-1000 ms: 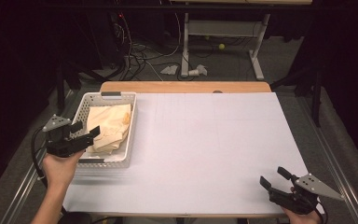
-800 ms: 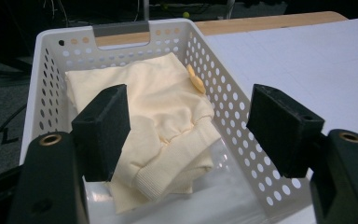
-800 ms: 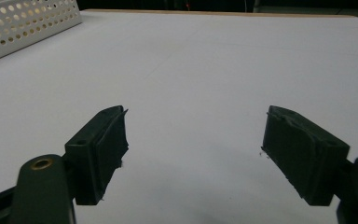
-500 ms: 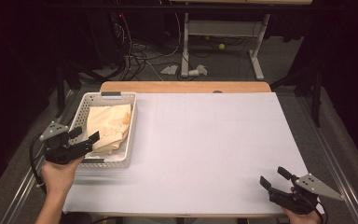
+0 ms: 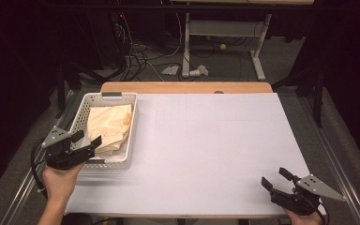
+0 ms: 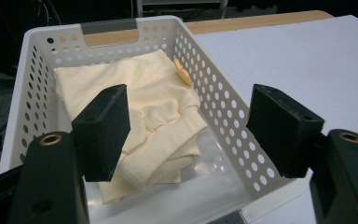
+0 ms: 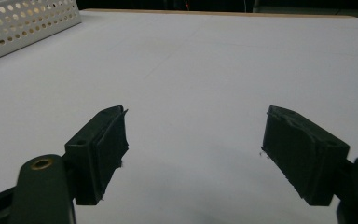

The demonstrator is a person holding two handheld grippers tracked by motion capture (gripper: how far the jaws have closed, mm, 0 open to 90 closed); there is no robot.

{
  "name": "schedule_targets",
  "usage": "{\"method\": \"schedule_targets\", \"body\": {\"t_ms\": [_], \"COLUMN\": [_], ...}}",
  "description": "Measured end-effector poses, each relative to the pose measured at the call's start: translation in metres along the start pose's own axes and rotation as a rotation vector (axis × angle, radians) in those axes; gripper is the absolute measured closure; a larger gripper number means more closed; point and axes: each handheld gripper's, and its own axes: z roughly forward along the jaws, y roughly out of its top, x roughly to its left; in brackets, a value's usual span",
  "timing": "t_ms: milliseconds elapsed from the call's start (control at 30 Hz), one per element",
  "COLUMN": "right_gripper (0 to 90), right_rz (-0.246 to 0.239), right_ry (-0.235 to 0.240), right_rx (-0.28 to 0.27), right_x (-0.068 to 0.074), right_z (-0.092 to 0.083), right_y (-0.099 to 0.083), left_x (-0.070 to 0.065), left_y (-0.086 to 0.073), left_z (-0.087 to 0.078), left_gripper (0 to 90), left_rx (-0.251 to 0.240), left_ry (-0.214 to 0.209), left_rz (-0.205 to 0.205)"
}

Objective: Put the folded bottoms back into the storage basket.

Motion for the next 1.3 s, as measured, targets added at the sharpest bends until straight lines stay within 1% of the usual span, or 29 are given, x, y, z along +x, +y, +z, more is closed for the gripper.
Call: {"method": "schedule_targets", "body": {"t_ms": [300, 500, 633, 767, 1000, 1300], "right_gripper": [22.6, 22.6, 22.6, 22.6, 22.6, 22.6], "right_rz": [-0.001, -0.001, -0.001, -0.002, -0.001, 0.0], "right_ry": [0.0, 0.001, 0.0, 0.0, -0.001, -0.002], "right_rx": [-0.001, -0.001, -0.001, -0.001, 0.0, 0.0], "right_x": [0.0, 0.0, 0.0, 0.0, 0.0, 0.0], "right_z": [0.0, 0.0, 0.0, 0.0, 0.0, 0.0], "right_y": [0.0, 0.0, 0.0, 0.0, 0.0, 0.0], "left_x": [-0.003, -0.003, -0.002, -0.002, -0.004, -0.003], "left_y": [-0.006, -0.012, -0.016, -0.019, -0.025, -0.031], "left_z": [-0.002, -0.005, -0.008, -0.011, -0.016, -0.021], "left_gripper": [28.6, 28.6, 28.6, 28.6, 28.6, 28.6], "left_rx": [-0.001, -0.006, -0.006, -0.019, -0.03, -0.03], "left_ry": [-0.009, -0.014, -0.012, -0.008, -0.007, -0.003], "left_rz": [0.005, -0.002, -0.005, -0.012, -0.001, -0.004]}}
